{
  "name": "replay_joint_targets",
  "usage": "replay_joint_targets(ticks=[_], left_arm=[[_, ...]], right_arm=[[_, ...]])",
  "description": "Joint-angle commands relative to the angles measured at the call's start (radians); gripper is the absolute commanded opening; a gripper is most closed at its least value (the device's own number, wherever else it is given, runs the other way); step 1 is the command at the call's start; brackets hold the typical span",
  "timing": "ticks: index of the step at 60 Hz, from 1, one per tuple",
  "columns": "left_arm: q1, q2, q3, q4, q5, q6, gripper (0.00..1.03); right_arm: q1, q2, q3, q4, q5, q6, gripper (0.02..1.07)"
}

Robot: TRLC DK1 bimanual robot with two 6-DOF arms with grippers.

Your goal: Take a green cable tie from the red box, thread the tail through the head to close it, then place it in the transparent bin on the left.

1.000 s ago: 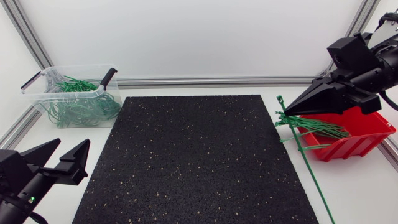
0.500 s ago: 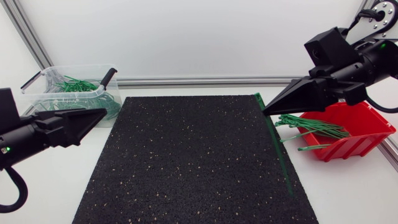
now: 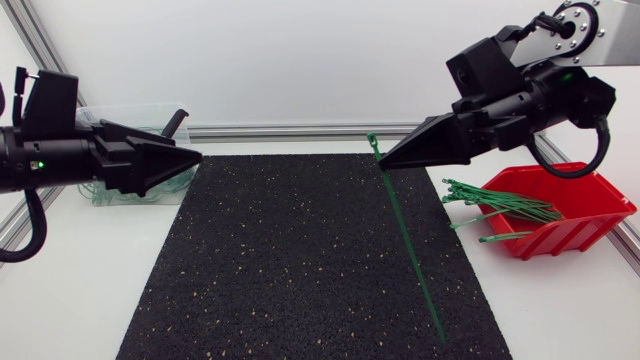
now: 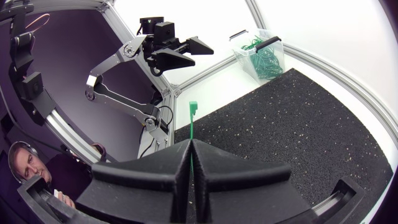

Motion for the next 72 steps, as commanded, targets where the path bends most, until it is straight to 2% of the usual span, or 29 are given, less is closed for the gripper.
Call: replay_joint_targets(ticks=[1, 7, 18, 24, 31, 46, 53, 63, 72], left_arm=[[-0.014, 0.024, 0.041, -0.004, 0.092, 0.055, 0.93], [-0.006, 0.073, 0.059, 0.004, 0.274, 0.054, 0.98], [-0.028, 0.168, 0.085, 0.016, 0.403, 0.052, 0.98], [-0.051, 0.213, 0.088, 0.079, 0.414, 0.031, 0.98], [-0.083, 0.263, 0.091, 0.178, 0.432, -0.061, 0.98], [-0.177, 0.298, 0.100, 0.514, 0.428, -0.353, 0.96], [-0.209, 0.361, 0.125, 0.524, 0.423, -0.356, 0.96], [-0.209, 0.424, 0.120, 0.585, 0.411, -0.356, 0.96], [-0.203, 0.441, 0.088, 0.628, 0.408, -0.353, 0.93]], right_arm=[[0.031, 0.038, 0.011, 0.045, -0.007, 0.083, 0.08], [0.054, 0.059, 0.003, 0.114, -0.008, 0.115, 0.08], [0.079, 0.089, -0.007, 0.203, -0.007, 0.160, 0.08], [0.091, 0.099, -0.006, 0.238, -0.007, 0.180, 0.08], [0.105, 0.101, -0.009, 0.318, -0.005, 0.243, 0.08], [0.120, 0.089, -0.024, 0.472, -0.004, 0.367, 0.08], [0.134, 0.066, -0.066, 0.562, -0.004, 0.402, 0.08], [0.134, 0.040, -0.179, 0.806, 0.016, 0.447, 0.08], [0.120, 0.061, -0.214, 0.880, 0.013, 0.462, 0.08]])
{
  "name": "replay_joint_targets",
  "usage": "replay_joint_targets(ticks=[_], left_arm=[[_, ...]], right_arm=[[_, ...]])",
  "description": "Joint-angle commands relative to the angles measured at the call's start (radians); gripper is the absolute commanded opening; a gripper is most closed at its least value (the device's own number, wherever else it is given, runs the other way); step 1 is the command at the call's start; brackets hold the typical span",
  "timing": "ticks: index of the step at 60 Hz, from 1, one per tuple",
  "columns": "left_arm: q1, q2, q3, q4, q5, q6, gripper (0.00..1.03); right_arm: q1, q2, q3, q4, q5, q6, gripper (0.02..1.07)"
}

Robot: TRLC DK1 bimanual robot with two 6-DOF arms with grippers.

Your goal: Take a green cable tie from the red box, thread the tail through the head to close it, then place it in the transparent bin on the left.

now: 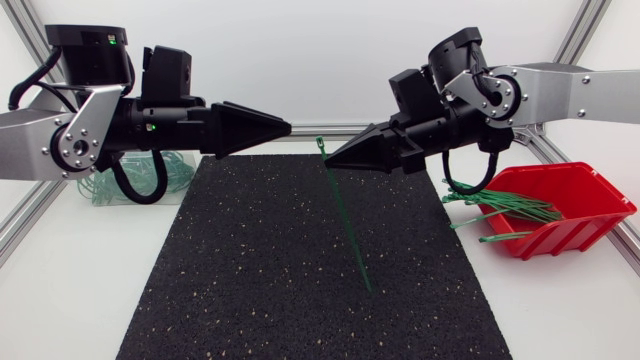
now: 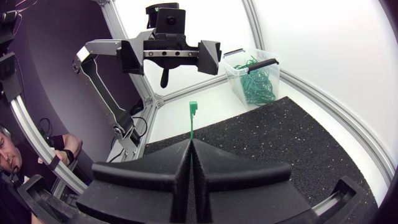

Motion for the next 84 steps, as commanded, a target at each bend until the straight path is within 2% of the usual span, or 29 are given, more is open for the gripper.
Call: replay_joint_targets(ticks=[1, 17, 34, 45, 48, 64, 70, 84], left_arm=[[0.002, 0.016, -0.022, 0.033, 0.006, -0.018, 0.93], [-0.038, 0.025, -0.049, 0.077, 0.008, -0.018, 0.93], [-0.046, 0.094, -0.022, 0.083, 0.008, -0.023, 0.93], [-0.061, 0.099, -0.031, 0.085, 0.006, -0.029, 0.92], [-0.066, 0.090, -0.034, 0.086, 0.006, -0.040, 0.90], [-0.095, 0.036, -0.065, 0.088, 0.006, -0.057, 0.82], [-0.107, 0.008, -0.075, 0.090, 0.006, -0.066, 0.77], [-0.099, -0.062, -0.082, 0.097, 0.006, -0.104, 0.77]], right_arm=[[-0.006, 0.008, -0.030, 0.033, -0.003, 0.039, 0.08], [-0.022, 0.095, -0.045, 0.236, -0.081, 0.247, 0.08], [-0.006, 0.069, -0.102, 0.418, -0.101, 0.419, 0.08], [0.023, 0.039, -0.136, 0.453, -0.101, 0.464, 0.08], [0.029, 0.022, -0.153, 0.484, -0.101, 0.490, 0.08], [0.037, -0.079, -0.280, 0.892, -0.099, 0.838, 0.08], [0.043, -0.095, -0.291, 0.901, -0.099, 0.846, 0.08], [0.047, -0.096, -0.304, 0.900, -0.104, 0.846, 0.08]])
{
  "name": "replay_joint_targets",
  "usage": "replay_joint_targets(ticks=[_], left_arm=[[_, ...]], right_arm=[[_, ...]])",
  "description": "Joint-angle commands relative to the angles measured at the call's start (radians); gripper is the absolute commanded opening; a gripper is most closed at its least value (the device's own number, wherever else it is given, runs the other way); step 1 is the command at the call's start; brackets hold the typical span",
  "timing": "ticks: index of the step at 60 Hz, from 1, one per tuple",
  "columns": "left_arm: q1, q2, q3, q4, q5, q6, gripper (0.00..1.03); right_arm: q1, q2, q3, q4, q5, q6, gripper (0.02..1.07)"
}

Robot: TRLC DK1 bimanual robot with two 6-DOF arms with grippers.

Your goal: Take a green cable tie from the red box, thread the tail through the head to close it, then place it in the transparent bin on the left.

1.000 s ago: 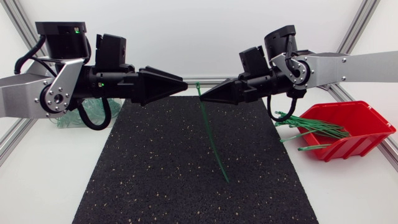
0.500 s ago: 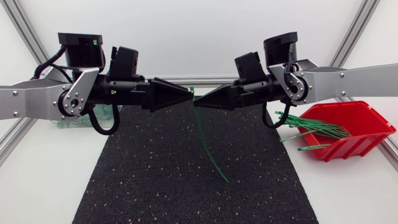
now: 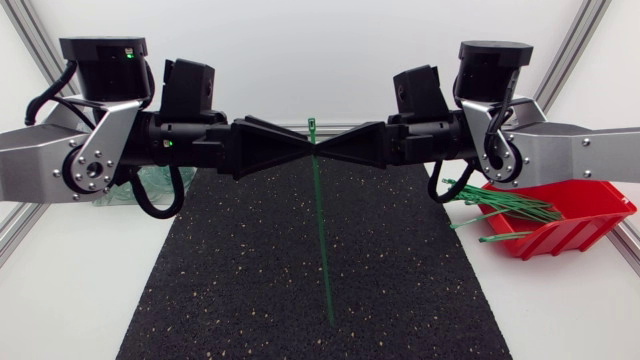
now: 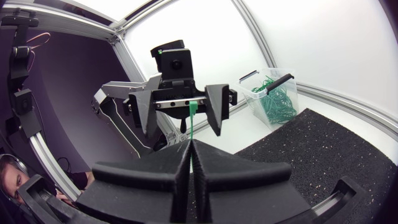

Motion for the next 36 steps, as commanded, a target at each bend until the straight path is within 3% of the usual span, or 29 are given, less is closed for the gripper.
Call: replay_joint_targets(ticks=[1, 4, 12, 27, 31, 36], left_arm=[[0.003, -0.037, -0.023, 0.023, 0.009, -0.037, 0.77], [0.001, -0.039, -0.028, 0.024, 0.007, -0.037, 0.75], [-0.003, -0.030, -0.031, 0.035, -0.002, -0.039, 0.59], [-0.012, 0.006, -0.026, 0.040, -0.005, -0.039, 0.58], [-0.014, 0.007, -0.031, 0.043, -0.005, -0.037, 0.51], [-0.014, 0.007, -0.031, 0.046, -0.005, -0.037, 0.50]], right_arm=[[0.007, -0.012, -0.029, 0.014, -0.009, 0.027, 0.08], [0.009, -0.014, -0.032, 0.016, -0.009, 0.027, 0.08], [0.015, -0.014, -0.037, 0.017, -0.009, 0.026, 0.08], [0.024, -0.027, -0.037, 0.019, -0.004, 0.026, 0.08], [0.026, -0.027, -0.037, 0.019, -0.003, 0.026, 0.08], [0.029, -0.024, -0.037, 0.019, 0.000, 0.024, 0.08]])
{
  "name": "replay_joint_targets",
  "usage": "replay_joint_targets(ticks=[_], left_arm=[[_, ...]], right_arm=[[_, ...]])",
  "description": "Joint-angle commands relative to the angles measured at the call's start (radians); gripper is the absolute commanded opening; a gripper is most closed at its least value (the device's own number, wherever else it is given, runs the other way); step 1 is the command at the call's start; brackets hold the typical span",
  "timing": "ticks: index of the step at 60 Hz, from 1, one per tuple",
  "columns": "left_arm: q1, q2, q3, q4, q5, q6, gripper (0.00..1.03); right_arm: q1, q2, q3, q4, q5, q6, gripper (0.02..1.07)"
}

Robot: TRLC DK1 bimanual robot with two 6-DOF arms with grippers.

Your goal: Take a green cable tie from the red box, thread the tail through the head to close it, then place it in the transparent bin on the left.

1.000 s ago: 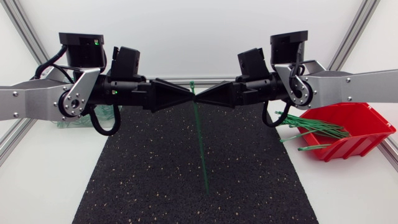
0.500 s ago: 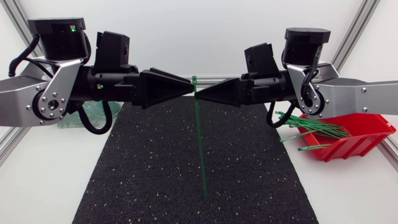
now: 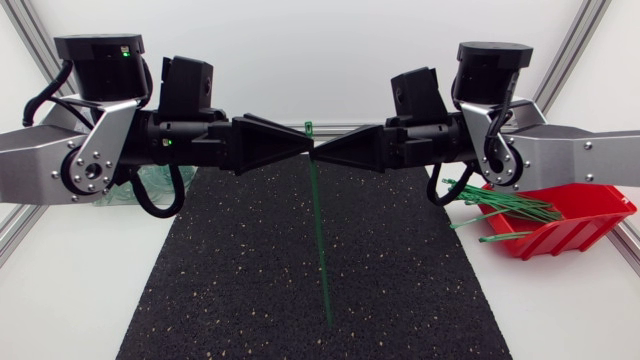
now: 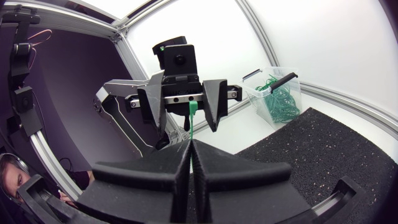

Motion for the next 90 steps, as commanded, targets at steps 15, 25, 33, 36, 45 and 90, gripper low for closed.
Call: replay_joint_targets(ticks=[15, 25, 33, 36, 45, 90], left_arm=[[-0.012, 0.014, -0.031, 0.024, -0.005, -0.025, 0.25], [-0.015, 0.017, -0.031, 0.024, -0.007, -0.025, 0.23], [-0.016, 0.018, -0.031, 0.024, -0.007, -0.025, 0.18], [-0.018, 0.020, -0.032, 0.024, -0.008, -0.025, 0.17], [-0.018, 0.021, -0.032, 0.024, -0.011, -0.025, 0.14], [-0.029, -0.006, -0.040, 0.018, -0.019, -0.023, 0.04]], right_arm=[[0.011, -0.008, -0.025, 0.018, 0.007, 0.022, 0.08], [0.008, -0.012, -0.029, 0.021, 0.010, 0.022, 0.08], [0.009, -0.012, -0.029, 0.023, 0.013, 0.022, 0.08], [0.011, -0.012, -0.029, 0.023, 0.013, 0.022, 0.08], [0.012, -0.022, -0.029, 0.023, 0.014, 0.022, 0.08], [0.039, -0.037, -0.052, 0.032, 0.007, 0.018, 0.12]])
